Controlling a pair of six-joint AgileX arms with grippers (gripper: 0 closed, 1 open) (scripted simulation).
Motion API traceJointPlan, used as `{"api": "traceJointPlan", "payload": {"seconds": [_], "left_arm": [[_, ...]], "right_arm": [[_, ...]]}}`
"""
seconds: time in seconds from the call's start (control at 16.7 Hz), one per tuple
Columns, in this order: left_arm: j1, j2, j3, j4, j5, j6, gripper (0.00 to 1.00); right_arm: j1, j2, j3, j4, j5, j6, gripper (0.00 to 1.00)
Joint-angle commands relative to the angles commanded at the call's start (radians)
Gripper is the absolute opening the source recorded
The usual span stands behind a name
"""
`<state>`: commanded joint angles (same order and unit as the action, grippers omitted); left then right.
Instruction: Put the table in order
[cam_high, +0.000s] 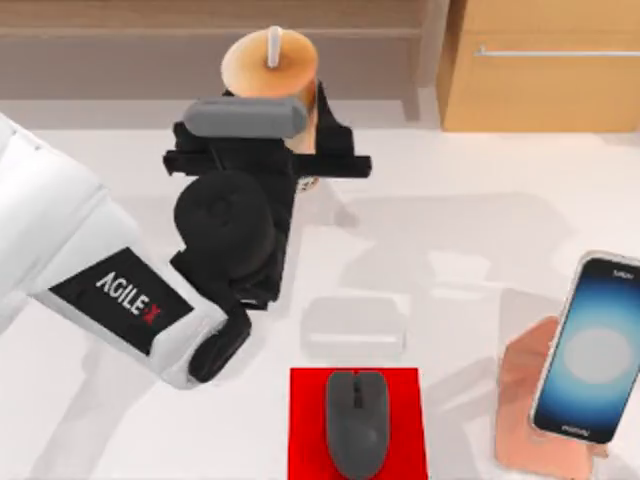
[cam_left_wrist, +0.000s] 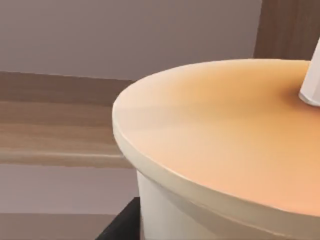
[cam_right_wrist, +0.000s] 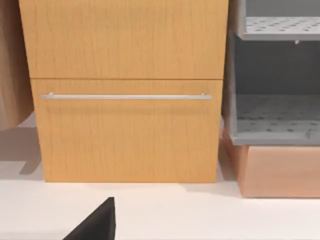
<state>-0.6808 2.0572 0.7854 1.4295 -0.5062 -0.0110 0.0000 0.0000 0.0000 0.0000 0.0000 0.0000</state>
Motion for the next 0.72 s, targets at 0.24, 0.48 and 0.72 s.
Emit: {"api": "traceJointPlan", "payload": {"seconds": [0.24,0.48,0.72], "left_arm": [[0.041,-0.075,0.105,-0.124,0.086,-0.017,0.0],[0.138,-0.138,0.226,-0.294,0.16,-0.025,0.0],[0.267,-0.155,0.357,-0.502,0.21,-0.016,0.0]], "right_arm": [[0.0,0.0,0.0,0.0,0.0,0.0,1.0],[0.0,0.0,0.0,0.0,0.0,0.0,1.0],[0.0,0.0,0.0,0.0,0.0,0.0,1.0]]}}
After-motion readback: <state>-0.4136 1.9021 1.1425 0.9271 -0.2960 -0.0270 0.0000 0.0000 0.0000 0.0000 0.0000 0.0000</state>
